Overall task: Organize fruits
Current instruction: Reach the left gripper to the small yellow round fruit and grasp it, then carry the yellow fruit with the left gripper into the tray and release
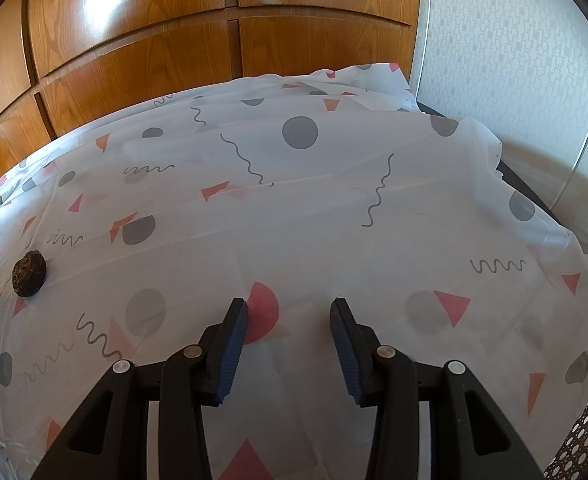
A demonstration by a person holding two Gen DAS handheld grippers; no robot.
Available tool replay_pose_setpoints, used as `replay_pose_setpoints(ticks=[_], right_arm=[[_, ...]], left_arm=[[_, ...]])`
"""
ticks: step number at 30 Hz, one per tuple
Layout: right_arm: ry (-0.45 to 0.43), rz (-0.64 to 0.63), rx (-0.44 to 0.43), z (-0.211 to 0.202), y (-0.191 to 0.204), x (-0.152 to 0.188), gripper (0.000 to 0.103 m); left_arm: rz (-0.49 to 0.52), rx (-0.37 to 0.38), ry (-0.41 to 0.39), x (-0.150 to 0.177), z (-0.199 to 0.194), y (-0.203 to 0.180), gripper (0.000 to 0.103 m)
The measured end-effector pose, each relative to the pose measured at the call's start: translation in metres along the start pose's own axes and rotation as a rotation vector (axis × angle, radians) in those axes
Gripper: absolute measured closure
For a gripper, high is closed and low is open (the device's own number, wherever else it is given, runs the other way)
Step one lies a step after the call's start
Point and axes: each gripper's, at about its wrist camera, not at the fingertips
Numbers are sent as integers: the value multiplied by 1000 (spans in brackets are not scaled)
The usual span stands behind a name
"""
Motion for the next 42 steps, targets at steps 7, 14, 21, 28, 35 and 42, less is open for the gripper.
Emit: replay_pose_setpoints(ticks=[7,14,21,28,35,42], right_arm=[[1,-1,9,-1,0,1,60],[2,-10,18,-3,1,3,60],[1,-33,24,-7,5,4,60],[3,-44,33,-8,7,3,60],[12,-43,40,-7,5,4,60],[12,-40,35,-7,4,5,60]], left_arm=[[-63,-28,-76,-4,-38,36,75],[-195,-148,-151,-13,-68,108,75],[-343,-263,-135,-8,-67,183,75],[-410,-306,-95,10,-51,209,75],[-412,-343,-101,26,-58,205,74],[-400,-352,-178,43,-92,180,63]])
Point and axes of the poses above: each gripper's, at about its wrist camera, not at the fingertips, and z roughly the way its jaws point, y to its left, x to its underside, and after that the axes turned 2 degrees about z, right-handed
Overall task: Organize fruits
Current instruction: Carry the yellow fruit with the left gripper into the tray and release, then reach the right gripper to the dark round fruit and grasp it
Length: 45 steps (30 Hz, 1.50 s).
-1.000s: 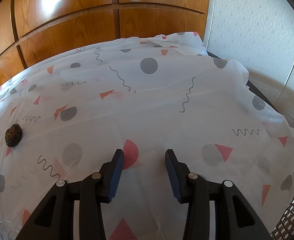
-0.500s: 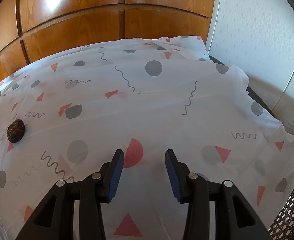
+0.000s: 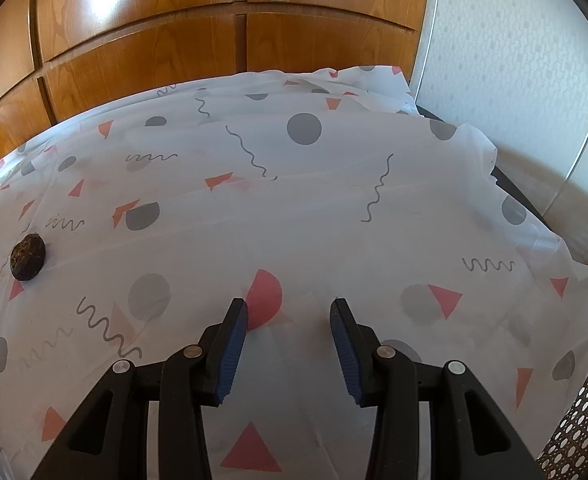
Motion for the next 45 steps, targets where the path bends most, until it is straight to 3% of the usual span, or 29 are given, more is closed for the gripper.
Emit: replay_pose_setpoints(ticks=[14,23,26,31,38,45], right_arm=[[0,9,-12,0,-2,1,60],[-4,5,-15,-3,0,3,60],[-4,3,-15,-3,1,4,60],[-3,-16,-25,-5,9,4,60],[19,-80,-93,-9,33,6,59],[19,-210,-261,-24,85,-2,50]], left_arm=[[9,30,-69,39,-64,2,51],[-39,-2,-51,65,-73,22,48],[-67,-21,-60,73,-78,29,40],[-89,-42,-67,81,-83,38,37],[-91,-54,-63,88,-82,42,34],[-96,-49,-66,89,-83,42,34]])
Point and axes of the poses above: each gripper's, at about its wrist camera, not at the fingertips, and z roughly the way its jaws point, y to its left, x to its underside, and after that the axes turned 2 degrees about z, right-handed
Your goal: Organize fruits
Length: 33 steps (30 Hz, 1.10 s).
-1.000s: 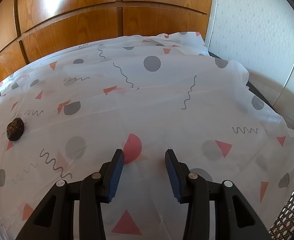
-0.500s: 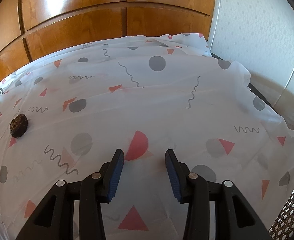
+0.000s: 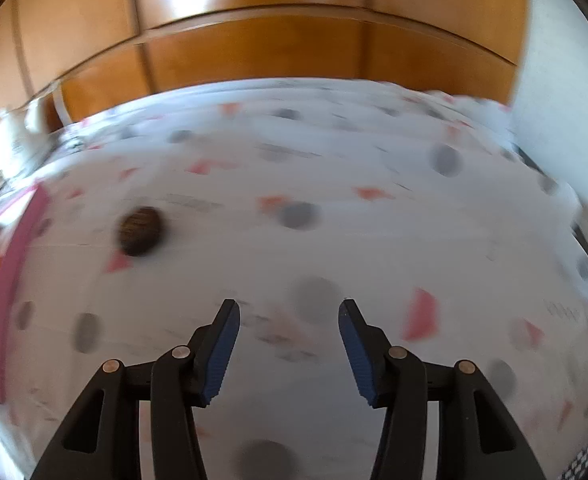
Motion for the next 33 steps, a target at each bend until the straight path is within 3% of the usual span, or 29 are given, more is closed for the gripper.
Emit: replay_pose_setpoints(ticks=[4,8,16,20,33], right_arm=[[-4,-88,-63,6,37,-16,40],[-5,-169,-88,16,68,-30,40],[40,-260,-38,47,99,-46,40],[42,-289,-35,50,103,-46,60],[37,-317,-53,47,105,-44,61]], left_arm=[[3,-5,-8,1,-3,0,33],[1,-14,-18,2,-6,1,30],[3,-30,-19,1,-6,4,27],[-4,-33,-18,1,-5,5,27],[1,-29,-9,2,-4,4,27]])
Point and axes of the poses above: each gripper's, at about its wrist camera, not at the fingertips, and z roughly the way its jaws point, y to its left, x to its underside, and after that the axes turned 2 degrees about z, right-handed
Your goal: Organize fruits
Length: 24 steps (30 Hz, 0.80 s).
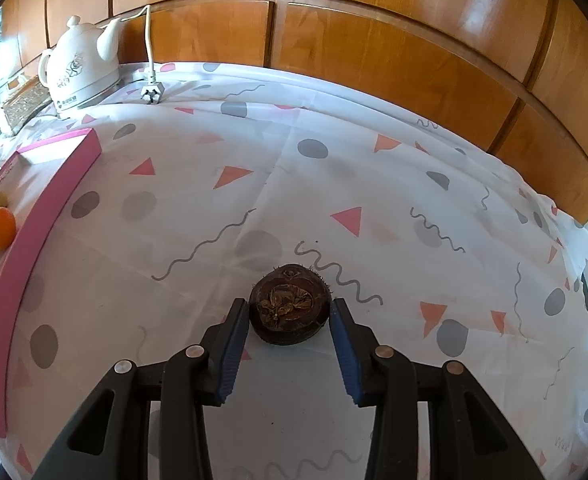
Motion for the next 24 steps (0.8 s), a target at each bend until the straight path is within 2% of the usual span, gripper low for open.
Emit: replay_pose_setpoints(ticks=[15,24], right_arm=[[3,32,-82,-19,8,19,61],[4,4,-150,-32,24,28,62]], left_arm=[[5,10,-3,2,-5,-3,26],[6,18,-7,3,-8,-3,26]])
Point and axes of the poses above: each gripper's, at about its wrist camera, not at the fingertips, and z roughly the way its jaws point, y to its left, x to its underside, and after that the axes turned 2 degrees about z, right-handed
